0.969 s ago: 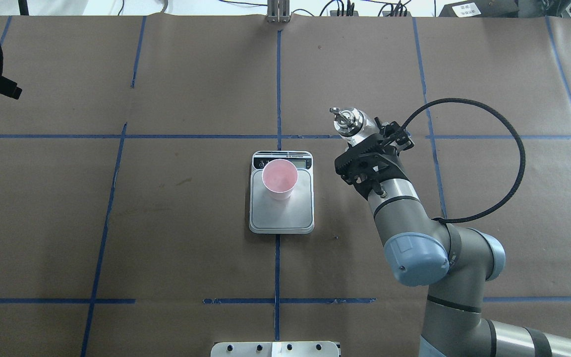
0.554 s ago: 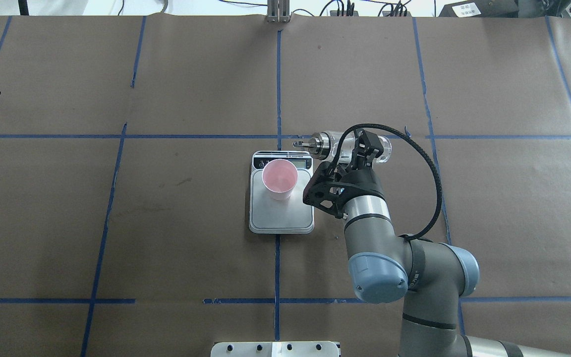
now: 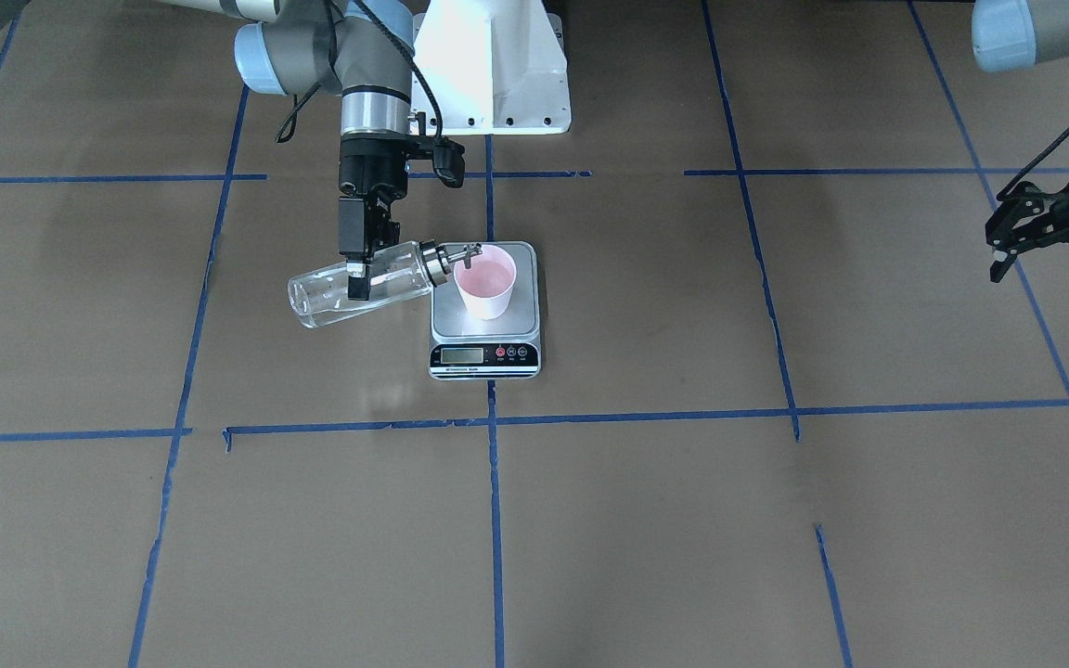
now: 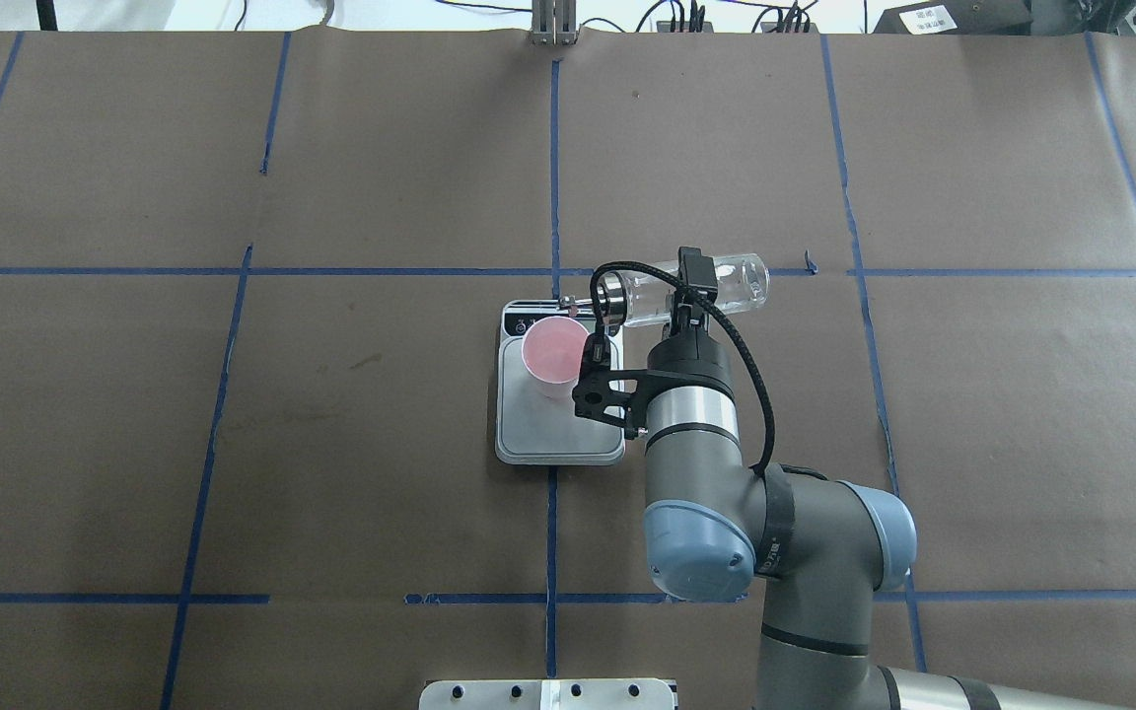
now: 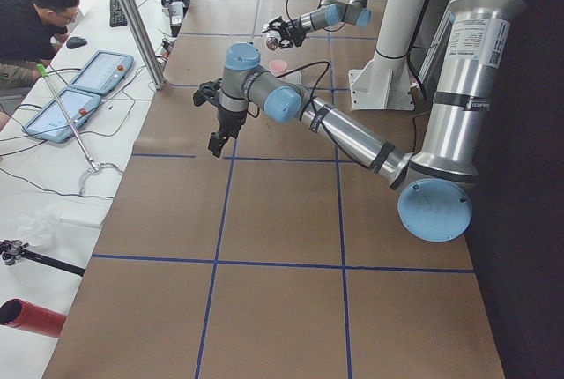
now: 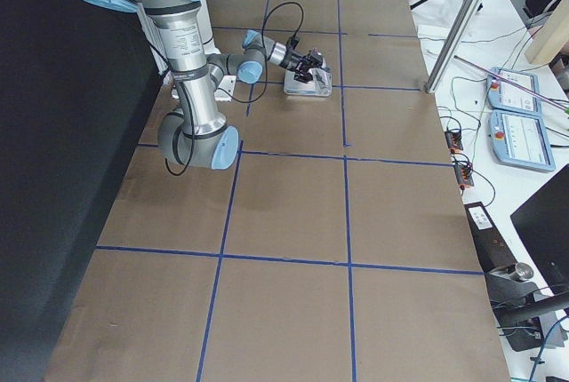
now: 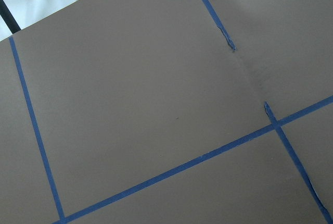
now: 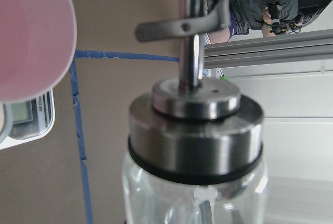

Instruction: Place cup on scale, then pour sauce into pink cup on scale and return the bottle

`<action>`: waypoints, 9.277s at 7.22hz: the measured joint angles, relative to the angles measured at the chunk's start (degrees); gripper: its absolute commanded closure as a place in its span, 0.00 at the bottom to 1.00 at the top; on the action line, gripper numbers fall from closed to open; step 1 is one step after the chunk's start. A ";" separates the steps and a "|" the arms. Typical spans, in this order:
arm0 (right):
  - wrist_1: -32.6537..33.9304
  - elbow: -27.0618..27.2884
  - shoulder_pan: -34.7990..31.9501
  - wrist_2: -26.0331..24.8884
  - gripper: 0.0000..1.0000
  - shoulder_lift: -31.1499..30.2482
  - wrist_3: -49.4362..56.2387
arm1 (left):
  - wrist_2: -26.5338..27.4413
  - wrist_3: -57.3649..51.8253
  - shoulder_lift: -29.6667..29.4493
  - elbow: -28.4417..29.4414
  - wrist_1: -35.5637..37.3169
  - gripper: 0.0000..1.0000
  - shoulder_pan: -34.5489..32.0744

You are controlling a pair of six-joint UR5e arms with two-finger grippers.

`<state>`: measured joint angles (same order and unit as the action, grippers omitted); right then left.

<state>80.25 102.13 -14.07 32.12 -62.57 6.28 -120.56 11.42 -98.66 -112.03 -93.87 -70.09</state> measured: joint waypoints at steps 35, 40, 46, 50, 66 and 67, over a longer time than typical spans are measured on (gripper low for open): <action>-39.17 -5.73 2.07 -9.04 1.00 -24.77 -82.64 | 0.05 0.62 -0.81 -1.57 -0.02 0.01 -1.31; -39.73 -6.18 3.02 -8.54 1.00 -27.05 -82.83 | 0.06 0.62 -0.58 -2.22 0.00 0.01 -1.61; -39.73 -6.24 4.48 -8.30 1.00 -28.01 -82.92 | 0.06 0.62 -0.72 -2.20 0.00 0.01 -1.63; -39.74 -6.19 4.98 -8.36 0.00 -28.19 -82.92 | 0.06 0.62 -0.75 -2.19 0.00 0.01 -1.63; -68.54 -6.03 20.74 -12.88 0.00 -53.64 -82.84 | 0.03 0.38 -0.10 -2.52 0.07 0.01 -1.89; -69.84 -6.29 19.93 -11.24 0.00 -54.19 -82.61 | 0.00 0.14 -0.02 -2.20 0.03 0.01 -1.89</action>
<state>10.42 95.85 5.87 20.88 -116.76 -76.32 -120.56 11.56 -98.68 -114.22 -93.84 -71.98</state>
